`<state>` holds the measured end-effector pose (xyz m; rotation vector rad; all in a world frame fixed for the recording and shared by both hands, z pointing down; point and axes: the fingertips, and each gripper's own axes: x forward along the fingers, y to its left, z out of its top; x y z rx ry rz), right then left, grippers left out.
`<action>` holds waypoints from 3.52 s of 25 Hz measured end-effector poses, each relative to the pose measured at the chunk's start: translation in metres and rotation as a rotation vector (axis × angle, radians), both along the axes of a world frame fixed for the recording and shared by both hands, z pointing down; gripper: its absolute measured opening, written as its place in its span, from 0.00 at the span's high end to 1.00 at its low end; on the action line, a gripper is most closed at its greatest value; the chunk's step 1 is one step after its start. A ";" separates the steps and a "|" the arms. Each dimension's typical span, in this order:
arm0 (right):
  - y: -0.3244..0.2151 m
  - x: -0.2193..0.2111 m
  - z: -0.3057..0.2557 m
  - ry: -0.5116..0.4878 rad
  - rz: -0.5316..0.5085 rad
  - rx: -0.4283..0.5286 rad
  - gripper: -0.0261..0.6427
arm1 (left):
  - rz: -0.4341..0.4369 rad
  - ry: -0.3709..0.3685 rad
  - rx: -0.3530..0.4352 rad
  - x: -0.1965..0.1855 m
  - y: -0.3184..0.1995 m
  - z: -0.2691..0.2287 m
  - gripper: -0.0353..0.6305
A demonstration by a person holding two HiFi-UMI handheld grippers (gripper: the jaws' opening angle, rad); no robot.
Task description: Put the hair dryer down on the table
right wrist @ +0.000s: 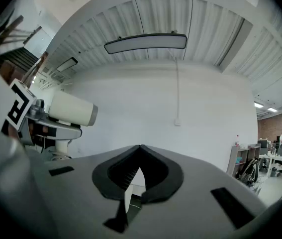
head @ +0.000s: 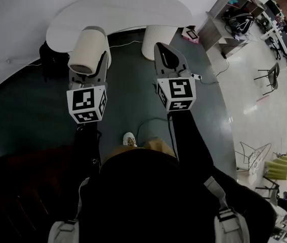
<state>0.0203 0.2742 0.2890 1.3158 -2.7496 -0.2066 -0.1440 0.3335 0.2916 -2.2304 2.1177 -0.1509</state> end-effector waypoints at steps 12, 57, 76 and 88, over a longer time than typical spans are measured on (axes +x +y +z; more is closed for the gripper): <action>0.002 -0.007 0.001 -0.014 -0.048 -0.012 0.92 | 0.015 -0.012 0.001 0.005 0.003 -0.004 0.63; -0.107 -0.022 0.048 -0.047 -0.067 -0.104 0.92 | 0.056 -0.013 -0.068 -0.006 -0.105 0.022 0.63; -0.289 -0.019 0.044 -0.090 -0.135 -0.089 0.92 | 0.018 -0.039 -0.073 0.009 -0.276 0.028 0.63; -0.327 0.006 0.038 -0.097 -0.101 -0.065 0.92 | 0.057 -0.027 -0.069 0.030 -0.324 0.028 0.63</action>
